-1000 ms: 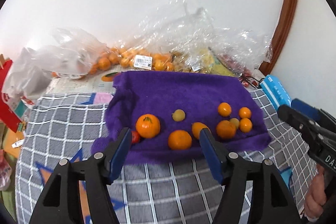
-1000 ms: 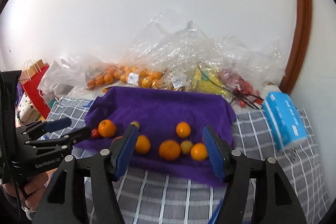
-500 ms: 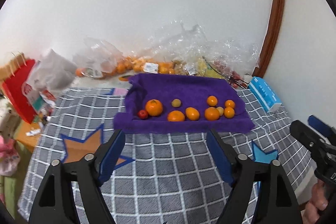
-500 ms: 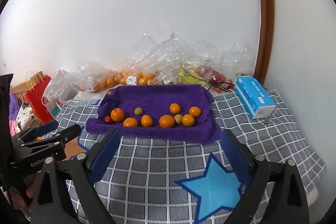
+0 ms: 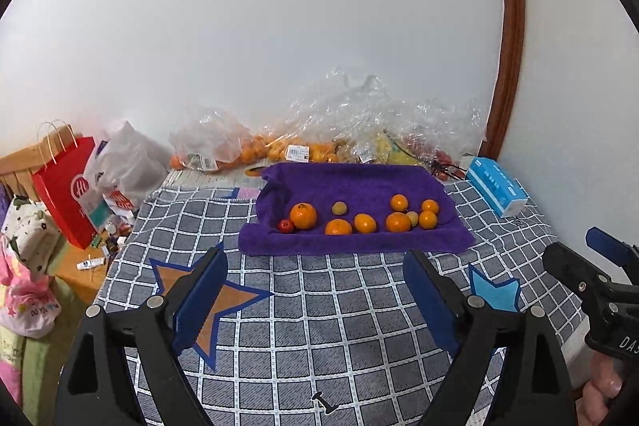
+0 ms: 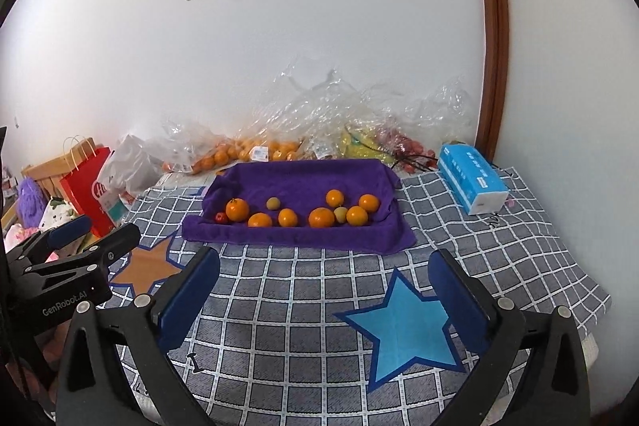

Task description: Organize fruits

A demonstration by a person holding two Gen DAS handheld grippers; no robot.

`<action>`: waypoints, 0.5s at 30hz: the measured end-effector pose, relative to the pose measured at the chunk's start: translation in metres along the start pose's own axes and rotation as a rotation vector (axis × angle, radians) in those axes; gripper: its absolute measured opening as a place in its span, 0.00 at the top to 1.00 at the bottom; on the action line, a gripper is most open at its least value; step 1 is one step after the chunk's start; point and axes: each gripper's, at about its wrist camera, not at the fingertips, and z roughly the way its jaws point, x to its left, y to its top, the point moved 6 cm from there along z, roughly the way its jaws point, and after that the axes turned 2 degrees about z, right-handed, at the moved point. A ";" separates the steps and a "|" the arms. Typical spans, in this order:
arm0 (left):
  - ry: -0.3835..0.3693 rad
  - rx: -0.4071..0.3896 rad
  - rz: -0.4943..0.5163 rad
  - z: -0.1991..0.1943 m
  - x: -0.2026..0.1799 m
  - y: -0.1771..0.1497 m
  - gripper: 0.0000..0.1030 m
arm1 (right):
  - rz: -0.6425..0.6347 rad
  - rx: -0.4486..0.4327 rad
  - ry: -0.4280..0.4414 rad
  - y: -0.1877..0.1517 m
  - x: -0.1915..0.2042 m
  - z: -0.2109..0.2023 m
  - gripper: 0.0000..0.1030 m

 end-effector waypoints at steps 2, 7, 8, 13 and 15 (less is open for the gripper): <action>0.007 -0.006 0.005 -0.004 -0.001 0.000 0.13 | -0.008 -0.009 -0.009 0.001 0.001 -0.004 0.01; 0.012 -0.006 0.003 -0.009 0.002 -0.002 0.13 | -0.023 -0.021 -0.020 -0.002 0.007 -0.010 0.01; 0.012 -0.006 0.003 -0.010 0.002 -0.002 0.13 | -0.026 -0.021 -0.019 -0.002 0.008 -0.010 0.01; 0.015 -0.009 -0.001 -0.013 0.005 -0.004 0.13 | -0.029 -0.022 -0.022 -0.005 0.010 -0.013 0.01; 0.017 -0.012 -0.004 -0.014 0.005 -0.004 0.13 | -0.028 -0.023 -0.022 -0.005 0.010 -0.014 0.01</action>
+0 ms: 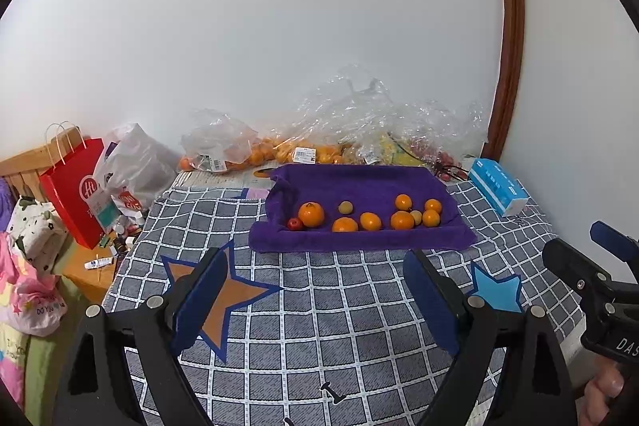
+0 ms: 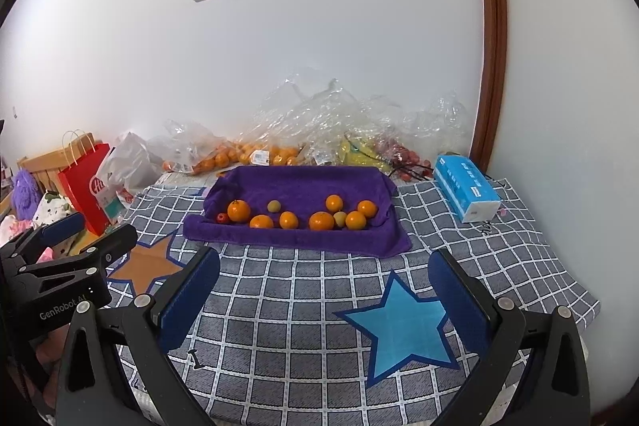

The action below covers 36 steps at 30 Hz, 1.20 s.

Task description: Organize fruits

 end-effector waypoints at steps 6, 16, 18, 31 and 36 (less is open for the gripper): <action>0.000 -0.005 -0.007 -0.004 0.002 0.000 0.13 | 0.001 0.002 -0.008 -0.001 -0.002 -0.001 0.01; -0.003 -0.002 -0.005 -0.004 -0.001 -0.001 0.13 | 0.001 -0.002 -0.010 -0.003 -0.004 -0.004 0.01; -0.002 0.001 -0.006 -0.005 -0.001 -0.001 0.13 | -0.001 -0.003 -0.014 -0.003 -0.003 -0.004 0.01; -0.006 0.002 -0.009 -0.005 0.000 -0.002 0.13 | -0.005 -0.007 -0.014 -0.003 -0.002 -0.006 0.01; -0.005 0.003 -0.009 -0.006 0.000 -0.002 0.13 | -0.004 -0.008 -0.012 -0.003 -0.002 -0.007 0.01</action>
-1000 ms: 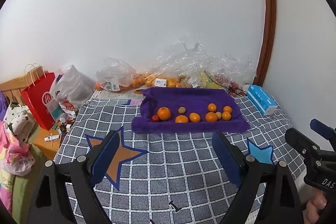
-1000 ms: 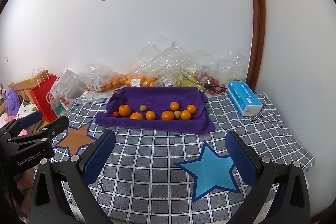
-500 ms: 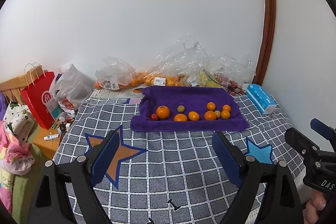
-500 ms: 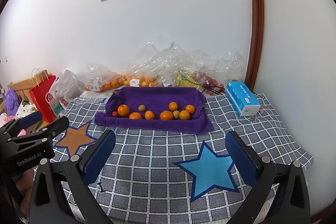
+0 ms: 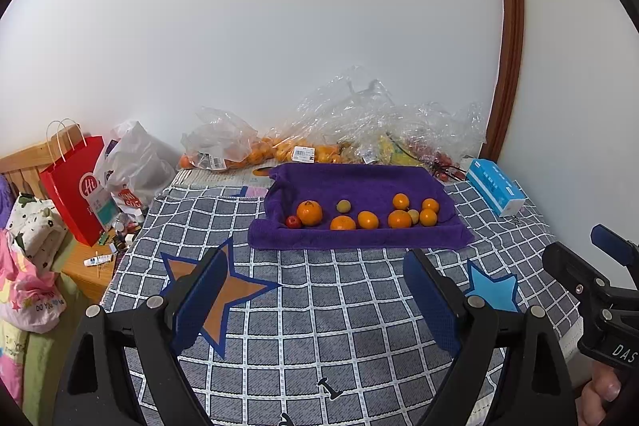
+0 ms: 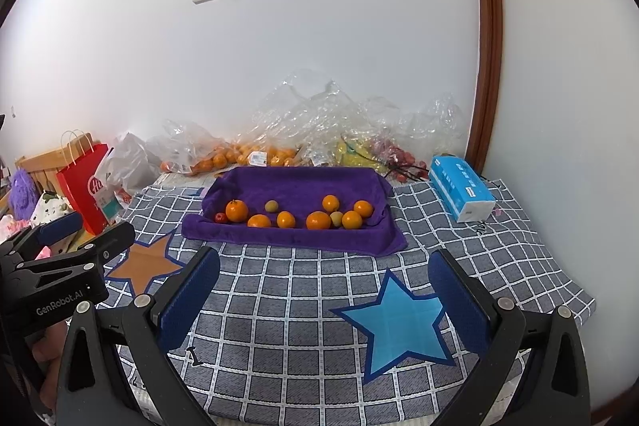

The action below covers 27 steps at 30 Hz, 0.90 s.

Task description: Organize fruits

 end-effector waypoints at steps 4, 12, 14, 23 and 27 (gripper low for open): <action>0.000 -0.001 0.000 0.000 0.000 0.000 0.13 | 0.000 -0.001 0.002 0.000 0.000 0.000 0.01; 0.000 -0.001 0.001 -0.001 -0.001 0.000 0.13 | 0.000 -0.001 0.000 -0.001 0.000 -0.001 0.01; -0.001 -0.001 0.001 -0.001 -0.001 0.000 0.13 | 0.001 -0.001 0.001 -0.001 0.000 -0.001 0.01; -0.001 -0.001 0.002 -0.001 -0.001 0.000 0.13 | 0.001 -0.002 0.002 -0.001 0.000 -0.001 0.01; -0.001 -0.001 0.003 -0.001 -0.002 0.000 0.13 | 0.000 -0.003 0.001 -0.001 0.000 -0.002 0.01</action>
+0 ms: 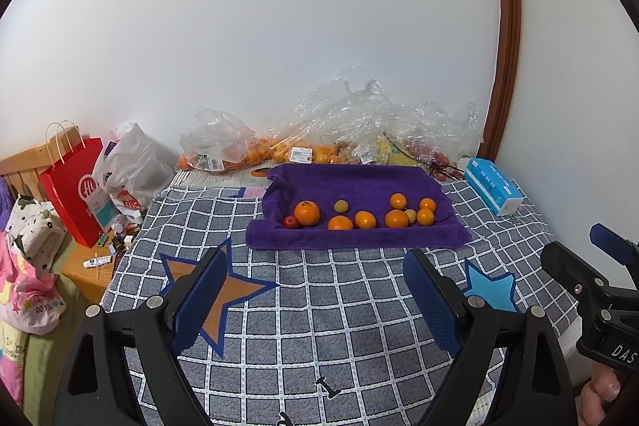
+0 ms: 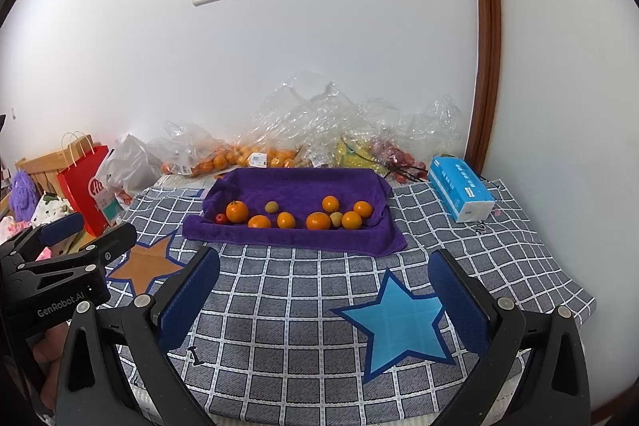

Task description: Organize fruits

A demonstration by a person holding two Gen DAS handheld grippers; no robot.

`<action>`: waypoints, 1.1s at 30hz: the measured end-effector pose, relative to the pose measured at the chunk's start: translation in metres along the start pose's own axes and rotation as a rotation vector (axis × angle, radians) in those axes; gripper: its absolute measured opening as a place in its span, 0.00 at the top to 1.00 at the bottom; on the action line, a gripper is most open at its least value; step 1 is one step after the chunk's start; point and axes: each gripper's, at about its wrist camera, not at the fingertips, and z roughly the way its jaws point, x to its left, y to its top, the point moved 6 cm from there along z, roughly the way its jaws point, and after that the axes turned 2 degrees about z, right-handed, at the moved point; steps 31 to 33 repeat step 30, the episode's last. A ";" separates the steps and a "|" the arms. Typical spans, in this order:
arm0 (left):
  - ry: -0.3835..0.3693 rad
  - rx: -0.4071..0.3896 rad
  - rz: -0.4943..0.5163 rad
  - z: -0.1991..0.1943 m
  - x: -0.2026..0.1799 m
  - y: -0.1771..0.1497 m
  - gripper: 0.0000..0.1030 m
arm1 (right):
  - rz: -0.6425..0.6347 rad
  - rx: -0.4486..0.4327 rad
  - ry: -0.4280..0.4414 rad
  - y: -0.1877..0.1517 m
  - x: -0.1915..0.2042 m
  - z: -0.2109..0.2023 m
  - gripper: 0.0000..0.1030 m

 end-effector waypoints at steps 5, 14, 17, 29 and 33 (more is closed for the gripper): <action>-0.001 0.000 0.000 0.000 0.000 0.000 0.13 | 0.001 -0.002 0.000 0.000 0.000 -0.001 0.01; 0.001 0.000 0.000 0.000 0.000 0.000 0.13 | 0.000 -0.003 0.001 0.001 0.000 -0.002 0.01; 0.001 0.001 -0.001 0.000 0.000 0.000 0.13 | -0.001 -0.003 0.001 0.000 0.000 -0.002 0.00; -0.003 -0.006 0.000 -0.003 0.000 0.002 0.13 | -0.004 -0.007 -0.001 0.004 0.002 -0.006 0.01; -0.004 -0.007 0.005 -0.003 -0.001 0.003 0.13 | -0.005 -0.007 -0.001 0.003 0.003 -0.006 0.01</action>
